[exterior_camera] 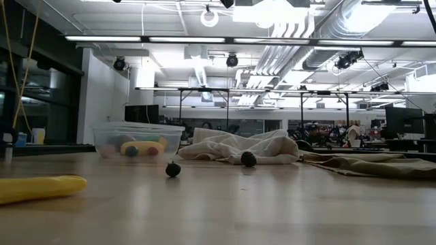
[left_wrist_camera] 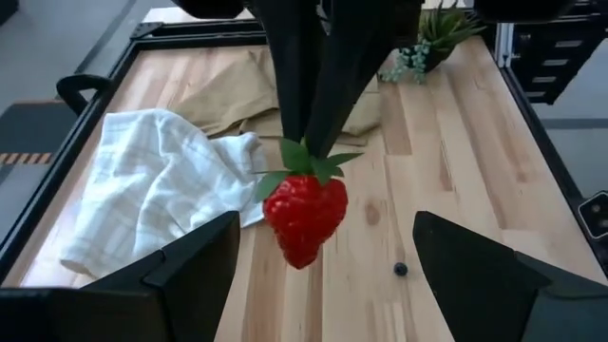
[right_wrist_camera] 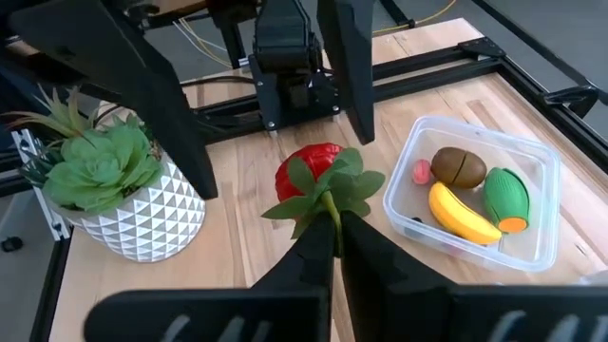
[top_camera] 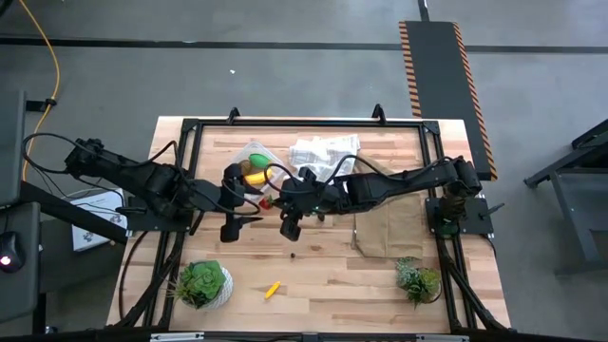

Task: Pick and placing Produce into tupperware
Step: Put the red strawberry into the transparent bin

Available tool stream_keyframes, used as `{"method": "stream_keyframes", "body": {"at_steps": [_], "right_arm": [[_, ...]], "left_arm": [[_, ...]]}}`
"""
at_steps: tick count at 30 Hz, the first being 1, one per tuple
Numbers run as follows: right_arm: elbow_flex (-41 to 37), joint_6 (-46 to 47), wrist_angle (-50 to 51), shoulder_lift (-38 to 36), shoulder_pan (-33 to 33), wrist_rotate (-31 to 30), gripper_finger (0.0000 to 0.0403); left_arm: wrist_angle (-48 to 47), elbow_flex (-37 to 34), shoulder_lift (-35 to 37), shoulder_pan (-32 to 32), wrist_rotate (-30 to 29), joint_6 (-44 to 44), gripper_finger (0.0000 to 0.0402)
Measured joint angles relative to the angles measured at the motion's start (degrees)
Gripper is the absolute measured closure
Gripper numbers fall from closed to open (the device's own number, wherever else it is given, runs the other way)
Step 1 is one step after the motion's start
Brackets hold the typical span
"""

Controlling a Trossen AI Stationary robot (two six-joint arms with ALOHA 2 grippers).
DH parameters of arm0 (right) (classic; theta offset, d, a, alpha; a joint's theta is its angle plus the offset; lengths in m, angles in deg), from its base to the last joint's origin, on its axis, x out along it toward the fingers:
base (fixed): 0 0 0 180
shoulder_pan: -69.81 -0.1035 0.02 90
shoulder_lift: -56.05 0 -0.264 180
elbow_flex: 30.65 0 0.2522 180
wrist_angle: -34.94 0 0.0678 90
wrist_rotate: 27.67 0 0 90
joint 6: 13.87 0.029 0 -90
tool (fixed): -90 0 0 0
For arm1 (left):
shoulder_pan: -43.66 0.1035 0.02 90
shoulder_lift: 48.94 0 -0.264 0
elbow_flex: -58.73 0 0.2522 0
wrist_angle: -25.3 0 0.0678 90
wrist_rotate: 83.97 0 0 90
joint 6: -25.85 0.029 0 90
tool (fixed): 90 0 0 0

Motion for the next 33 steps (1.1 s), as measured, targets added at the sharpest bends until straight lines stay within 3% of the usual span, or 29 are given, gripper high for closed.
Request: {"method": "stream_keyframes", "body": {"at_steps": [15, 25, 33], "right_arm": [[0.02, -0.08, -0.29, 0.04, 0.26, -0.52, 0.0403], [0.00, 0.19, 2.02, 0.11, 0.74, -0.53, 0.0403], [0.00, 0.16, 2.07, 0.11, 0.74, -0.52, 0.0403]], "left_arm": [[-1.88, 0.00, -0.46, 0.04, -5.09, 0.19, 0.0099], [-2.55, 0.00, 2.63, 0.02, -5.06, -0.06, 0.0101], [-5.57, 0.00, 3.69, 0.02, -3.85, -1.57, 0.0164]]}}
